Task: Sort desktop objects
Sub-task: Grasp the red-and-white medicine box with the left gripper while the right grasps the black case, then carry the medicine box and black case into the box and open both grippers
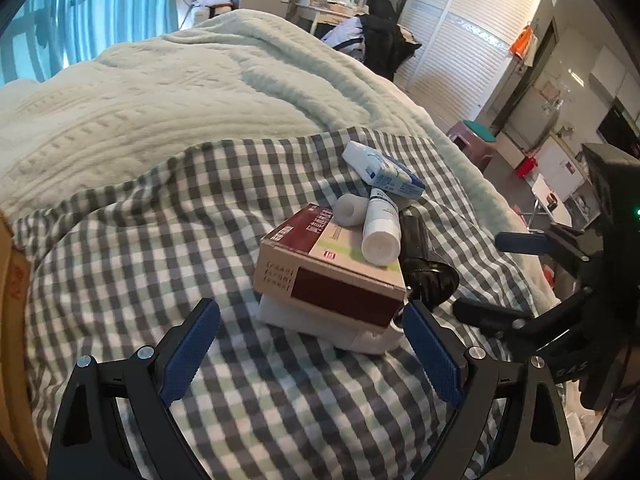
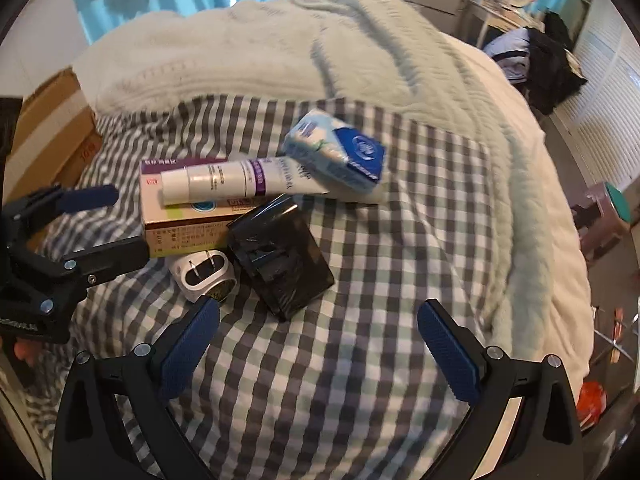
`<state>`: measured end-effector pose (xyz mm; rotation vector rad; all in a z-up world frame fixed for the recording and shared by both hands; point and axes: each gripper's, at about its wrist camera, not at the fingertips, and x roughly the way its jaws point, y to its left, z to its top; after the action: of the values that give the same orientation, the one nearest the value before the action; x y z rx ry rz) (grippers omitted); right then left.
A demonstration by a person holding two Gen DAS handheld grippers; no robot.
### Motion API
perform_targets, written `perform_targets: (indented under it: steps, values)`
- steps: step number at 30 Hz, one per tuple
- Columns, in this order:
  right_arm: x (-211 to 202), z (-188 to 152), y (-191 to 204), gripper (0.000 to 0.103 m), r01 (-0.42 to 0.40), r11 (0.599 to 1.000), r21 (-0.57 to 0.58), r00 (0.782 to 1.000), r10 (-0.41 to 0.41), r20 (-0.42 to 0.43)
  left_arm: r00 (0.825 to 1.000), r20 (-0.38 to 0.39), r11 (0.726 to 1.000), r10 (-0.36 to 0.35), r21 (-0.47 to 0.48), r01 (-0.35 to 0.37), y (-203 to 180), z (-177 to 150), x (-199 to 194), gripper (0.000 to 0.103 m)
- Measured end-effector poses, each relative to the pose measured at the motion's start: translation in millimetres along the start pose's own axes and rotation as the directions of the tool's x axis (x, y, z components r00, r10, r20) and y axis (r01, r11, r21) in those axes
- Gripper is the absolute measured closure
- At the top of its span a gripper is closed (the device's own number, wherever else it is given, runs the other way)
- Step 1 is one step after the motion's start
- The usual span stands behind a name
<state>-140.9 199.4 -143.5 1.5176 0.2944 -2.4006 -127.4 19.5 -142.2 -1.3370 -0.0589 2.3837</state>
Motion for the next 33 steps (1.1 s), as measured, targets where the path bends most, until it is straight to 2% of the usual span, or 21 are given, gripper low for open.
perform_targets:
  steps: [3, 6, 9, 12, 13, 14, 15, 18, 21, 23, 25, 33]
  values:
    - [10, 4, 3, 0.003, 0.004, 1.0, -0.031, 1.0, -0.004, -0.003, 1.0, 0.004, 1.0, 0.004, 0.013, -0.004, 0, 4, 8, 0.007]
    - [17, 9, 2, 0.004, 0.023, 0.999, -0.046, 1.0, -0.023, -0.006, 1.0, -0.003, 1.0, -0.022, 0.009, 0.022, 1, 7, 17, 0.007]
    - [25, 17, -3, 0.013, -0.005, 1.0, -0.029, 1.0, 0.004, -0.015, 0.998, -0.011, 0.998, -0.054, 0.012, 0.054, 1, 15, 27, 0.007]
    - [33, 22, -6, 0.026, -0.06, 0.998, -0.006, 0.997, 0.06, -0.038, 0.995, -0.033, 0.995, -0.097, 0.018, 0.098, 2, 22, 39, 0.007]
    - [35, 22, -8, 0.035, -0.079, 0.997, 0.002, 0.996, 0.079, -0.046, 0.993, -0.033, 0.993, -0.114, 0.022, 0.115, 2, 24, 41, 0.007]
    - [37, 22, -9, 0.049, -0.097, 0.995, 0.011, 0.994, 0.098, -0.053, 0.991, -0.037, 0.991, -0.128, 0.025, 0.129, 2, 25, 43, 0.016]
    - [39, 21, -9, 0.056, -0.113, 0.993, 0.02, 0.991, 0.114, -0.066, 0.99, -0.048, 0.99, -0.135, 0.027, 0.137, 2, 26, 44, 0.021]
    - [35, 17, -7, 0.062, -0.107, 0.994, -0.005, 0.992, 0.107, -0.067, 0.989, -0.053, 0.99, -0.138, 0.032, 0.14, 1, 25, 41, 0.022]
    - [28, 11, -13, 0.075, -0.098, 0.995, 0.021, 0.993, 0.099, -0.065, 0.992, -0.049, 0.991, -0.119, 0.051, 0.121, -1, 22, 32, 0.022]
    - [25, 10, -17, 0.088, -0.093, 0.995, 0.04, 0.993, 0.095, -0.069, 0.992, -0.054, 0.992, -0.115, 0.041, 0.117, -1, 21, 24, 0.022]
    - [19, 8, -19, 0.093, -0.093, 0.994, 0.055, 0.993, 0.096, -0.069, 0.993, -0.057, 0.994, -0.104, 0.038, 0.106, -2, 19, 13, 0.022]
    - [-5, 0, -9, 0.095, -0.093, 0.993, 0.074, 0.993, 0.097, -0.06, 0.997, -0.044, 0.997, -0.068, 0.034, 0.069, 9, 6, -34, 0.022]
